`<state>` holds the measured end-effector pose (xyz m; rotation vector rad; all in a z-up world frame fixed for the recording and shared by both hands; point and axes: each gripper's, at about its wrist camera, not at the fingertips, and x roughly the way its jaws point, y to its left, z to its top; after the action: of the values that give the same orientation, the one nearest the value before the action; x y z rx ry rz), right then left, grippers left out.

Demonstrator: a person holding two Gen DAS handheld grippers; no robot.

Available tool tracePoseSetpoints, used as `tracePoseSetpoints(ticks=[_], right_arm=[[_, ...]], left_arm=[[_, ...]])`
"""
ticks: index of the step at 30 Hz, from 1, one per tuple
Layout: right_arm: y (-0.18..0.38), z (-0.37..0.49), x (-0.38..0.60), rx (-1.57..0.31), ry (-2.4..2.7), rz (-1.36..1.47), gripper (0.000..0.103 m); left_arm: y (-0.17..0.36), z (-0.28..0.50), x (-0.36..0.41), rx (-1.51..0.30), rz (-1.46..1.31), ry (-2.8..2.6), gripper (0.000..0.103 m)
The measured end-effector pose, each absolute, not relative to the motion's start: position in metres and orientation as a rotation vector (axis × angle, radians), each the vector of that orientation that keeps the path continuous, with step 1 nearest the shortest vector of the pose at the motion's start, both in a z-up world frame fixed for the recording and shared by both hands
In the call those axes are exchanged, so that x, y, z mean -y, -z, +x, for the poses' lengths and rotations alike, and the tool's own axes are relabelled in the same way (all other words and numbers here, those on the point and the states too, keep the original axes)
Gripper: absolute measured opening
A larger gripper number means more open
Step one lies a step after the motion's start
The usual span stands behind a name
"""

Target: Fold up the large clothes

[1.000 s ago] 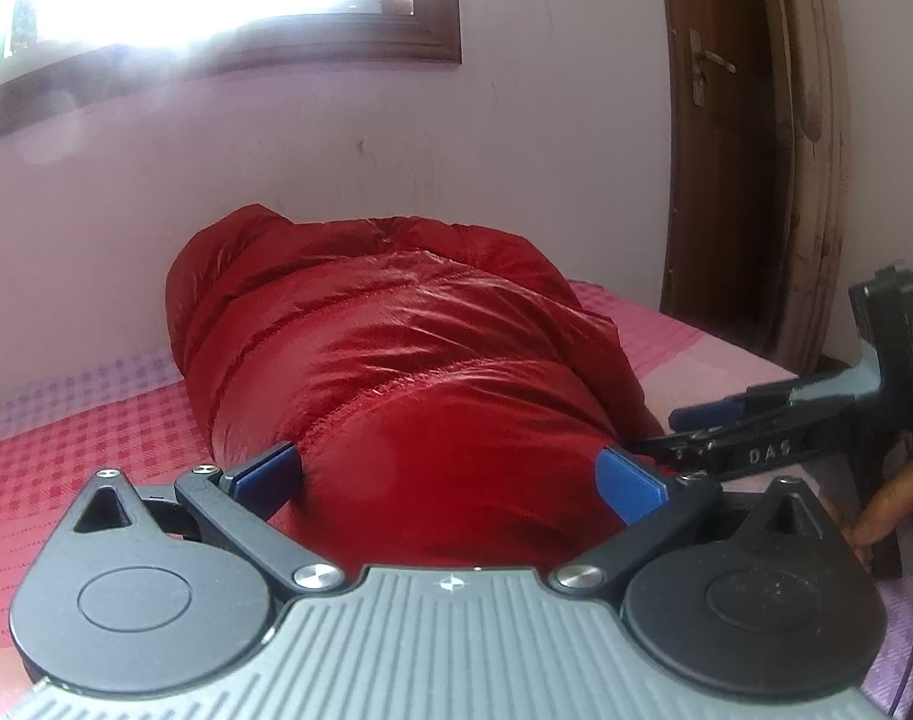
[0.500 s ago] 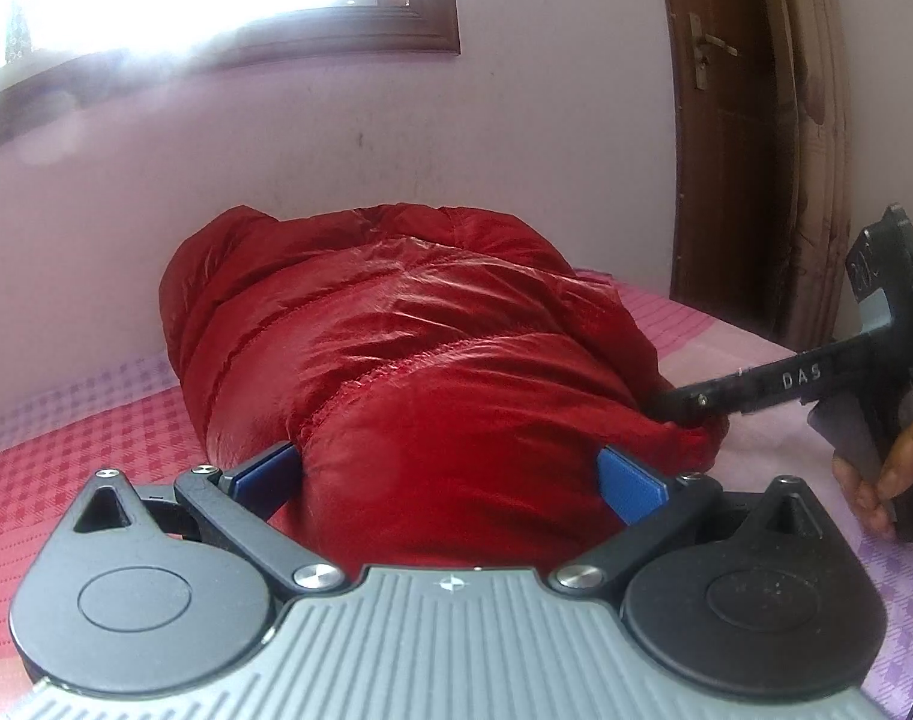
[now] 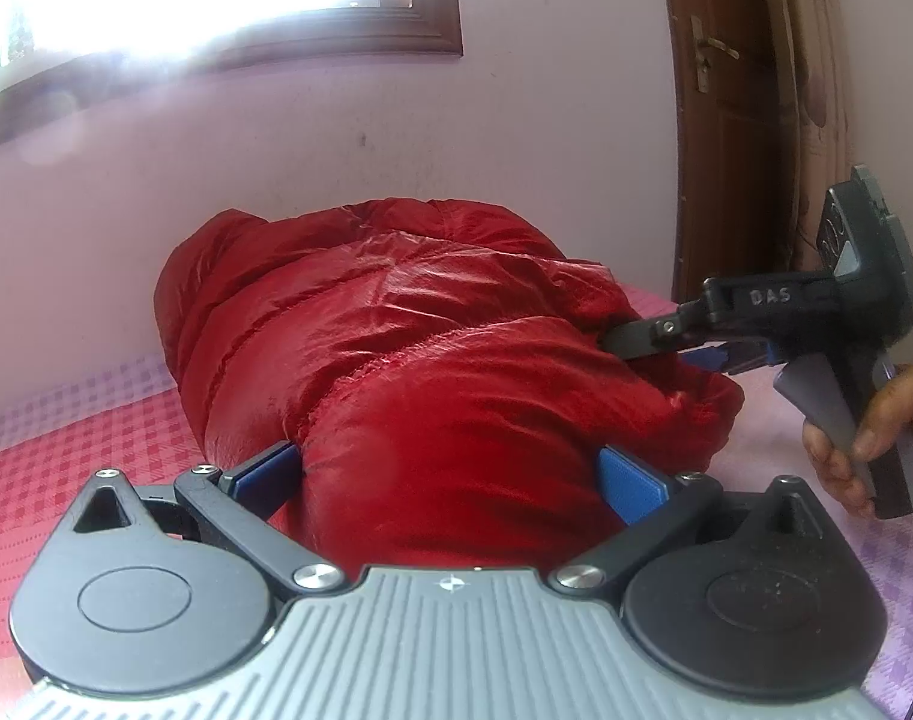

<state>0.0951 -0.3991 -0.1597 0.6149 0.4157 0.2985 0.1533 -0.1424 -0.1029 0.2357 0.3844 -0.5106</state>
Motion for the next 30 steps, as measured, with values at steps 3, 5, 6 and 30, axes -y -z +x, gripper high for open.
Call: tracePoseSetpoints(ticks=[3,5,6,30], right_arm=[[0.162,0.089,0.395,-0.401,-0.284,0.582,0.082],[0.166,0.084,0.395,-0.39,-0.304,0.604,0.065],[0.167,0.081,0.394,-0.384,-0.306,0.614,0.06],[0.198,0.113,0.395,-0.484,-0.416,0.805,0.102]], left_arm=[[0.102,0.151,0.141,-0.371,0.229,0.517,0.103],[0.1,0.147,0.138,-0.354,0.22,0.515,0.103],[0.099,0.145,0.134,-0.348,0.207,0.512,0.103],[0.122,0.218,0.055,-0.633,-0.366,0.608,0.103]])
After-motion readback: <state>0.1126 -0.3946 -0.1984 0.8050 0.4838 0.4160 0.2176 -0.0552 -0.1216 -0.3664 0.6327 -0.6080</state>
